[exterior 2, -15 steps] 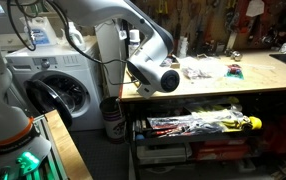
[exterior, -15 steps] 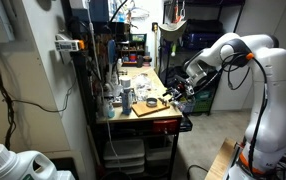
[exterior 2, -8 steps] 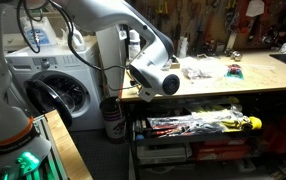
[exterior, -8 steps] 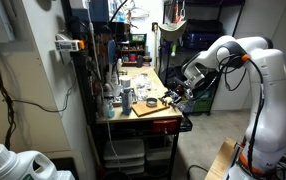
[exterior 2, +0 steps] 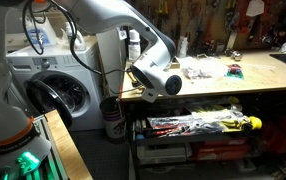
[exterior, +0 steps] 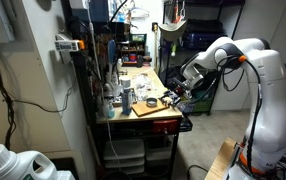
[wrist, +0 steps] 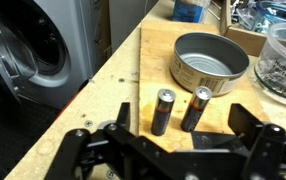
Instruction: Pick up the two batteries and put them in the silver bowl
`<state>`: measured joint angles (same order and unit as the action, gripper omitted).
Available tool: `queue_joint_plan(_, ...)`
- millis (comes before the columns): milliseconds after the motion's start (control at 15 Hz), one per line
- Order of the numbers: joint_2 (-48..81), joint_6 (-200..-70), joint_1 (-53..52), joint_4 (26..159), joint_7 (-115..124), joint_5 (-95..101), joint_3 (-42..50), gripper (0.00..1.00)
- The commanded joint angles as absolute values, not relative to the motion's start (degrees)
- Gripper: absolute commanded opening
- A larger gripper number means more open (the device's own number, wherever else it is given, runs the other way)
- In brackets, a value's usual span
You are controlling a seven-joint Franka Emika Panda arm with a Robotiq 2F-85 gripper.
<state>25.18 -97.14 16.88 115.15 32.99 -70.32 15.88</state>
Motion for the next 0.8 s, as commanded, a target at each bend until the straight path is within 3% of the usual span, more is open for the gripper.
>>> queue_joint_plan(0, 26.9, -95.0, 17.3, 113.6, 32.5, -69.7, 15.9, 0.92)
queue_joint_plan(133, 27.2, -94.7, 17.3, 113.3, 33.1, -69.8, 16.0, 0.90)
queue_joint_plan(200, 27.4, -94.7, 17.3, 113.2, 33.4, -69.8, 16.0, 0.83)
queue_joint_plan(267, 27.5, -94.7, 17.3, 113.2, 33.5, -69.9, 16.0, 0.87)
queue_joint_plan(467, 28.0, -94.4, 17.4, 112.8, 33.8, -70.2, 16.0, 0.82)
queue_joint_plan(733, 28.2, -94.0, 17.5, 112.5, 34.1, -70.4, 15.9, 0.86)
